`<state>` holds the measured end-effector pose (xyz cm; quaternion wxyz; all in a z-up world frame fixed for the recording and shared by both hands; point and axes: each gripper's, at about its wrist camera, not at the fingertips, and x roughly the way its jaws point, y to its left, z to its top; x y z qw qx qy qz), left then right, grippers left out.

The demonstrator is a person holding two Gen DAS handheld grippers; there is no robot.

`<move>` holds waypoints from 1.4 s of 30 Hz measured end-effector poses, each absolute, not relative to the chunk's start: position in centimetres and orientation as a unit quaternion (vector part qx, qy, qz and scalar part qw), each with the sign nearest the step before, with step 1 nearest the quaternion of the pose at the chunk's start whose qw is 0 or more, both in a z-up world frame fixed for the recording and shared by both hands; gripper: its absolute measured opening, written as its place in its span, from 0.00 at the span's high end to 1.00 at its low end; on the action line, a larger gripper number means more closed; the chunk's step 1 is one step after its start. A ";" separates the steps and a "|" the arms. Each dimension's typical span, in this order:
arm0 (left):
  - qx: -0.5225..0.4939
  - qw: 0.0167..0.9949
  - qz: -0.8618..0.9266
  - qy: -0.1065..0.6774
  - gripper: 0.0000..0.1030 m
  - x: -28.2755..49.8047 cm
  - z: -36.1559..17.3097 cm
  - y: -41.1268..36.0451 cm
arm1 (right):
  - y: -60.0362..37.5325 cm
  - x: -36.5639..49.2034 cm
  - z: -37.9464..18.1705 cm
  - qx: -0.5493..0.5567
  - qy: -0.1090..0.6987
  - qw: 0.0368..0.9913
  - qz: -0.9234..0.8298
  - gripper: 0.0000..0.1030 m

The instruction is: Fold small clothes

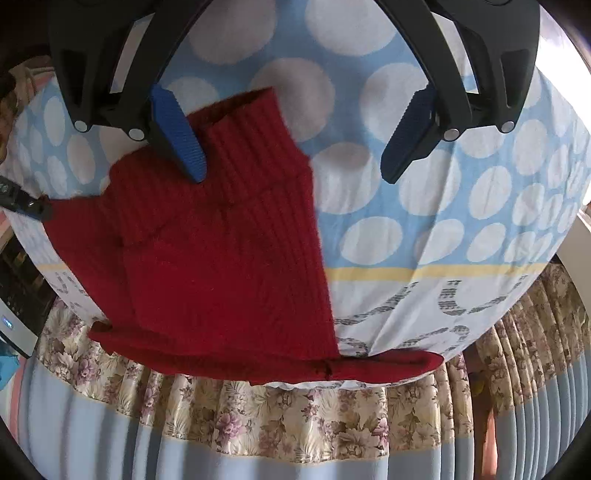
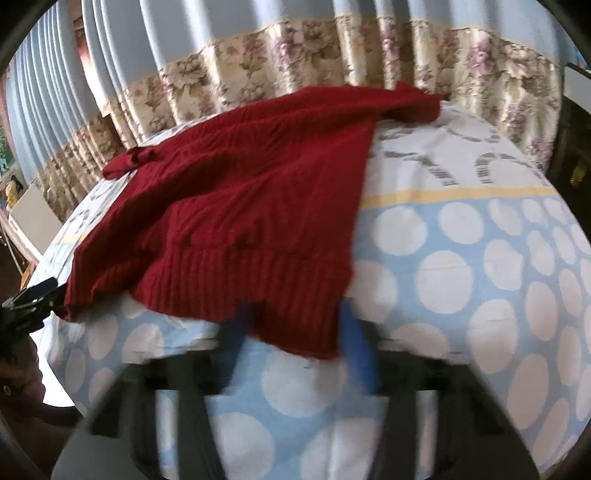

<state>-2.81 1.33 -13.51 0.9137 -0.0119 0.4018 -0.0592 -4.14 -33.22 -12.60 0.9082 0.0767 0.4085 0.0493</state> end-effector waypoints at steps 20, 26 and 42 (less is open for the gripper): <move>0.003 0.899 -0.138 0.416 0.23 -2.5 -14.3 -2.6 | -37.7 -5.4 -6.9 0.034 0.323 0.945 -0.039 0.95; -0.012 0.904 -0.121 0.411 0.86 -1.9 -13.7 -2.2 | -37.6 -5.7 -6.7 0.043 0.317 0.947 -0.027 0.95; -0.001 0.908 0.002 0.418 0.35 -4.3 -9.8 5.9 | -34.4 -9.2 -6.0 -0.050 0.362 0.924 0.113 0.71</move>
